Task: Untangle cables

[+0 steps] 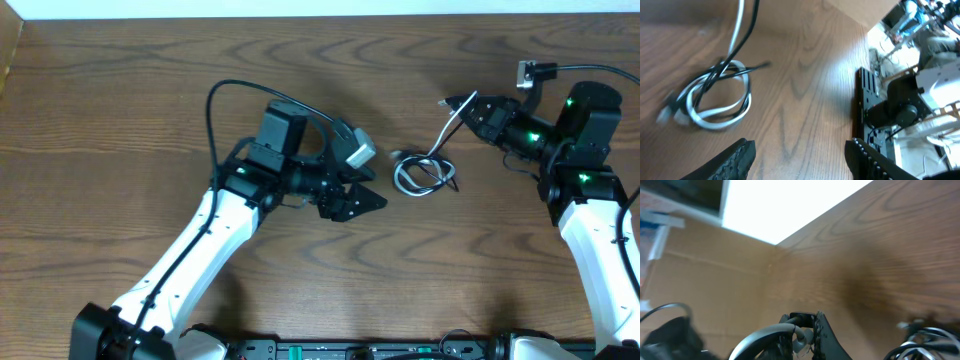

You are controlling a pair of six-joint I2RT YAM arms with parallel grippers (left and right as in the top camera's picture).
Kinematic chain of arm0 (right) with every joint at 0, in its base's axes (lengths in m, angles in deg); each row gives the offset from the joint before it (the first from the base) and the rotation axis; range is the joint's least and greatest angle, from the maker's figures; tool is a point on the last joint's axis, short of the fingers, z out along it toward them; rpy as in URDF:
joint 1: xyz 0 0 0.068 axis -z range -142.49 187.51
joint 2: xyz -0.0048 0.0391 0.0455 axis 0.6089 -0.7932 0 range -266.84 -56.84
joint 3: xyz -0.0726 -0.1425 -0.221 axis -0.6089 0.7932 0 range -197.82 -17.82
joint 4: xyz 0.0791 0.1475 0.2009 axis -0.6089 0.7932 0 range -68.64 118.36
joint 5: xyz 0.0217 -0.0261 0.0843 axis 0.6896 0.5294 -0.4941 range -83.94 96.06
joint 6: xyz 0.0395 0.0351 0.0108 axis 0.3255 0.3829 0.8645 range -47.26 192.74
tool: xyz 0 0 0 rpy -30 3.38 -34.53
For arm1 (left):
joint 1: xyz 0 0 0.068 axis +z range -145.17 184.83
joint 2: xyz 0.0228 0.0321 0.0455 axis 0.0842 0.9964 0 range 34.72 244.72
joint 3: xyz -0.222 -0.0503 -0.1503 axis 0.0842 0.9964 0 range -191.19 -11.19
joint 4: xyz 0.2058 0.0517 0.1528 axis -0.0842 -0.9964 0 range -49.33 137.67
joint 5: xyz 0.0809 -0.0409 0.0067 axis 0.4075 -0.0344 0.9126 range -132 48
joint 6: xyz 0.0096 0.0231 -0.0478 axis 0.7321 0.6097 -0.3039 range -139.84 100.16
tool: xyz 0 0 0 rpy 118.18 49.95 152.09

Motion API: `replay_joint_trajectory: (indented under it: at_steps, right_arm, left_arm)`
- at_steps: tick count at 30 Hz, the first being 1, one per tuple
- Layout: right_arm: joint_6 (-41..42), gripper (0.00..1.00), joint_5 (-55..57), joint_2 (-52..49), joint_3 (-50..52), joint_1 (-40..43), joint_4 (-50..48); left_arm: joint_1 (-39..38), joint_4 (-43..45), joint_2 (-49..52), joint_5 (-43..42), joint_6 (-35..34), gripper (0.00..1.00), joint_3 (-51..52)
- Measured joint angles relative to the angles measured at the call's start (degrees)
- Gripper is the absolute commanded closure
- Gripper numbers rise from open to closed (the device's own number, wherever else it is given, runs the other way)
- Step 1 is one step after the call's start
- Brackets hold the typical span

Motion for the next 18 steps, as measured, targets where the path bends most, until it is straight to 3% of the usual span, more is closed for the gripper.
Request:
replay_joint_trajectory:
  at_steps: [8, 18]
  right_arm:
    - [-0.3, 0.98, -3.3, 0.0, -8.3, -1.1, 5.7]
    - [-17.9, 0.99, 10.1, 0.0, -26.4, -2.3, 44.7]
  left_arm:
    - [-2.3, 0.2, 7.3, 0.3, 0.9, 0.39, 0.0]
    - [-2.3, 2.8, 7.6, 0.4, 1.7, 0.39, 0.0]
